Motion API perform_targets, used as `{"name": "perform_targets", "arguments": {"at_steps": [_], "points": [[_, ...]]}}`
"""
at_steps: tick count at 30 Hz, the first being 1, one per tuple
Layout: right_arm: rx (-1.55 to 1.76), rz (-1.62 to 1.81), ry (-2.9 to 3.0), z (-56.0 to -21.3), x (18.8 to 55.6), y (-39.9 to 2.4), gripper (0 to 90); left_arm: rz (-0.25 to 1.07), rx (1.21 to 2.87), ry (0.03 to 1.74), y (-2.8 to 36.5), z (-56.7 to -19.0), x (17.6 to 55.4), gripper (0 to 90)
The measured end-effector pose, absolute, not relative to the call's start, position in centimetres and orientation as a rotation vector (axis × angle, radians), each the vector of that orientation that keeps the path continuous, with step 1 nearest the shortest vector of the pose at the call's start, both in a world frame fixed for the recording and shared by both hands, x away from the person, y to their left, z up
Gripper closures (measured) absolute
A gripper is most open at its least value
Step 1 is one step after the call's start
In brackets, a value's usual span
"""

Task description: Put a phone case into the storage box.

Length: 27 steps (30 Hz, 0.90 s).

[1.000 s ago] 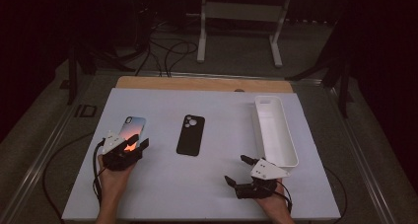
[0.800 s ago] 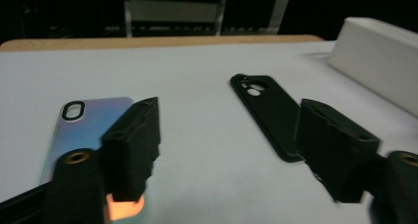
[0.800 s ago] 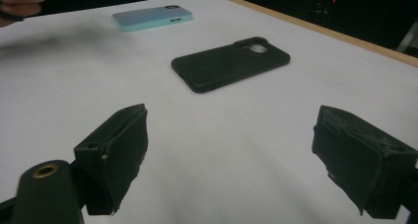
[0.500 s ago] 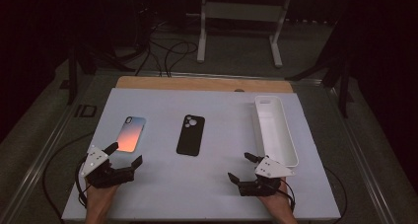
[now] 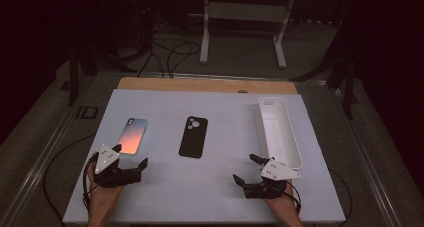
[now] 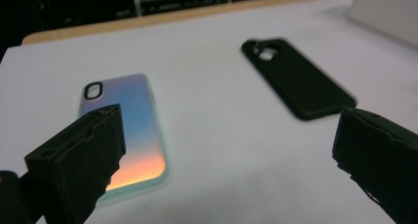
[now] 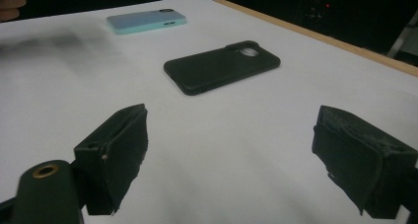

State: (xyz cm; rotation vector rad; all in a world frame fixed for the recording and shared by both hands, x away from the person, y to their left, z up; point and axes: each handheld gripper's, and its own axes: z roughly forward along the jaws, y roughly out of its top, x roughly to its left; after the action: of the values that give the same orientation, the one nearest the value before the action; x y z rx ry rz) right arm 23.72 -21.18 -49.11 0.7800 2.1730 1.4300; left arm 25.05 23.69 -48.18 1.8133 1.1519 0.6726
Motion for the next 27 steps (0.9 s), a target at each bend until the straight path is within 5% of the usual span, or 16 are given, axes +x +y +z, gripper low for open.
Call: {"name": "perform_targets", "arguments": {"at_steps": [27], "points": [[0.790, 1.429, 2.188, -49.4, 23.9, -20.8, 13.9, 0.603, 1.882, 1.463, 27.2, -47.2, 32.8, 0.0]]}}
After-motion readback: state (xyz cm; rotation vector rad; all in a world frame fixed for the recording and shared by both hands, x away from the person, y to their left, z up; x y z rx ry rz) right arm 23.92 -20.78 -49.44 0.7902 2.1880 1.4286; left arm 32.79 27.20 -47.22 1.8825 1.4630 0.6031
